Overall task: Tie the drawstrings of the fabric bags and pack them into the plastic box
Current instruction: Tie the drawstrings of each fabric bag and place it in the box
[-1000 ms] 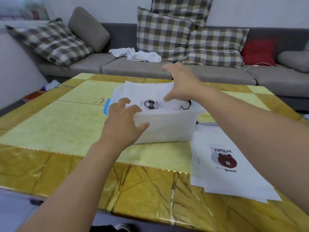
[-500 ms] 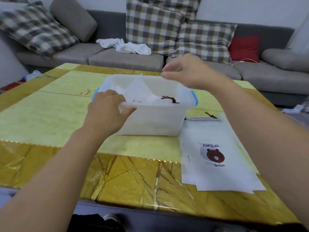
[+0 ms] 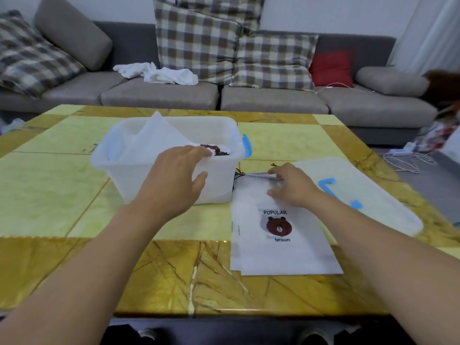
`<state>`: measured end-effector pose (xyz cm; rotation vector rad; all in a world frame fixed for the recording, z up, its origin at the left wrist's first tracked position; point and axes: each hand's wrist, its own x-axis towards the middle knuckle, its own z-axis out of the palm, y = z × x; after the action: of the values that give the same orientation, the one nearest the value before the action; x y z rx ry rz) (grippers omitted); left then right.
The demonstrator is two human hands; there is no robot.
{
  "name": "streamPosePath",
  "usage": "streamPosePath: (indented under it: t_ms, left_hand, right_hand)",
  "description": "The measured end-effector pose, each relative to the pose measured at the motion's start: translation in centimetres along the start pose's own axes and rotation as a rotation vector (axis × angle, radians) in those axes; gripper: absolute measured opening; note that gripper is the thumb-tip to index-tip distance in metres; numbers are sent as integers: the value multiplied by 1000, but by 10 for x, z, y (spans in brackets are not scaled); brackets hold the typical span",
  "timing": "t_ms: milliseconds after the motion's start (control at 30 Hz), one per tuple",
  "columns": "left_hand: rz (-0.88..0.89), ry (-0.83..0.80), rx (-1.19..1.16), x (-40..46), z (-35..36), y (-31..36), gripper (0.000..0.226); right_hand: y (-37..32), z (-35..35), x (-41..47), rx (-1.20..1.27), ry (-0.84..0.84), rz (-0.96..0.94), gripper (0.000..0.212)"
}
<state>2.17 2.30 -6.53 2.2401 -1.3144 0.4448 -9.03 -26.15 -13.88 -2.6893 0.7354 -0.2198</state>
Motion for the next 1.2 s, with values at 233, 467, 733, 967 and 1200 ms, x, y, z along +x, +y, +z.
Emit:
streamPosePath:
  t_ms: [233, 467, 733, 967, 1200]
  left_hand:
    - [-84, 88, 34, 10, 14, -16, 46]
    - [-59, 184, -520, 2, -11, 42, 53]
    - [-223, -104, -454, -2, -2, 35, 23]
    - [-537, -177, -825, -10, -11, 12, 15]
    - [-536, -238, -838, -8, -14, 1, 51]
  right_hand:
    - [3, -22, -8, -73, 164, -163, 7]
    - [-27, -114, -60, 328, -154, -311, 11]
    - [-76, -86, -71, 526, -125, -357, 16]
    - [-58, -76, -66, 587, -233, -148, 31]
    - [-59, -74, -58, 663, -183, -86, 27]
